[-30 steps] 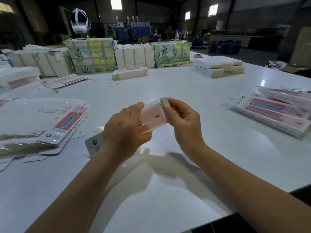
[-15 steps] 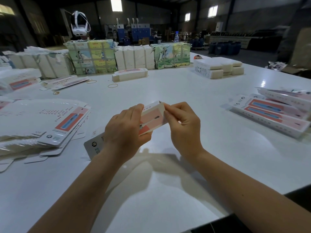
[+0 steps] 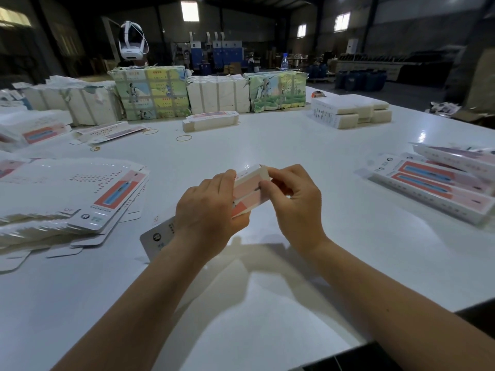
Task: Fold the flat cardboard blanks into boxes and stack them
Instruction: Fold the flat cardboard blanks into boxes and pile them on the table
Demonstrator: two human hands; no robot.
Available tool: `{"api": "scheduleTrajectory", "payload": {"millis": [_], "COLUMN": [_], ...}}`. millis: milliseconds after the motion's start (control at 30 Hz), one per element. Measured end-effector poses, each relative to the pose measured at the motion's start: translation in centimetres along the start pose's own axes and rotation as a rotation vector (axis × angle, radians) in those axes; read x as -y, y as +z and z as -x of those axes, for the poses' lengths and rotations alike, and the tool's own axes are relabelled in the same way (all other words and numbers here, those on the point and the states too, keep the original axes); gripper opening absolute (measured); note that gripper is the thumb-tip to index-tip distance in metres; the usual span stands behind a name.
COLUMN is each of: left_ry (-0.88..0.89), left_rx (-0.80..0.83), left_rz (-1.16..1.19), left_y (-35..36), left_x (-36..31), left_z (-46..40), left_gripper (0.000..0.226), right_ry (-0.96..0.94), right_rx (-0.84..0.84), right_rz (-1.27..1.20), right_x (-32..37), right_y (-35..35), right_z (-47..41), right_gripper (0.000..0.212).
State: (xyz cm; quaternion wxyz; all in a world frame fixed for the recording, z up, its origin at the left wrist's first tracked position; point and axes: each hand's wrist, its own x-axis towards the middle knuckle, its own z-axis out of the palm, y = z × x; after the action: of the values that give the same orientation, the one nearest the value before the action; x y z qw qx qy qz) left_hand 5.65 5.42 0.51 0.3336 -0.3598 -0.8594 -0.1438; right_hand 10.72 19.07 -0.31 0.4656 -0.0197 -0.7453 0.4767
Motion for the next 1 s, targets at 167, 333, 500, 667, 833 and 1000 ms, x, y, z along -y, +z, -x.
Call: {"api": "scheduleTrajectory", "payload": {"millis": [167, 333, 500, 667, 833, 1000], "left_ry": [0.015, 0.017, -0.046, -0.082, -0.078, -0.060], "left_rx": [0.018, 0.018, 0.050, 0.053, 0.046, 0.064], "left_rz": [-0.017, -0.042, 0.003, 0.033, 0.047, 0.038], "left_y": [0.1, 0.0, 0.0, 0.4, 0.3, 0.1], "left_x": [-0.2, -0.4, 0.0, 0.5, 1.0, 1.8], "left_z": [-0.1, -0.1, 0.0, -0.2, -0.1, 0.1], "left_gripper": [0.067, 0.065, 0.066, 0.065, 0.064, 0.063], "right_ry": [-0.035, -0.137, -0.021, 0.026, -0.014, -0.020], "right_rx": [-0.039, -0.069, -0.026, -0.022, 0.018, 0.134], "right_rz": [0.044, 0.119, 0.034, 0.027, 0.053, 0.183], "right_x": [-0.1, -0.2, -0.3, -0.4, -0.4, -0.8], "right_y": [0.2, 0.2, 0.0, 0.5, 0.4, 0.6], "right_z": [0.3, 0.3, 0.1, 0.3, 0.4, 0.5], "right_gripper": [0.014, 0.017, 0.017, 0.012, 0.017, 0.028]}}
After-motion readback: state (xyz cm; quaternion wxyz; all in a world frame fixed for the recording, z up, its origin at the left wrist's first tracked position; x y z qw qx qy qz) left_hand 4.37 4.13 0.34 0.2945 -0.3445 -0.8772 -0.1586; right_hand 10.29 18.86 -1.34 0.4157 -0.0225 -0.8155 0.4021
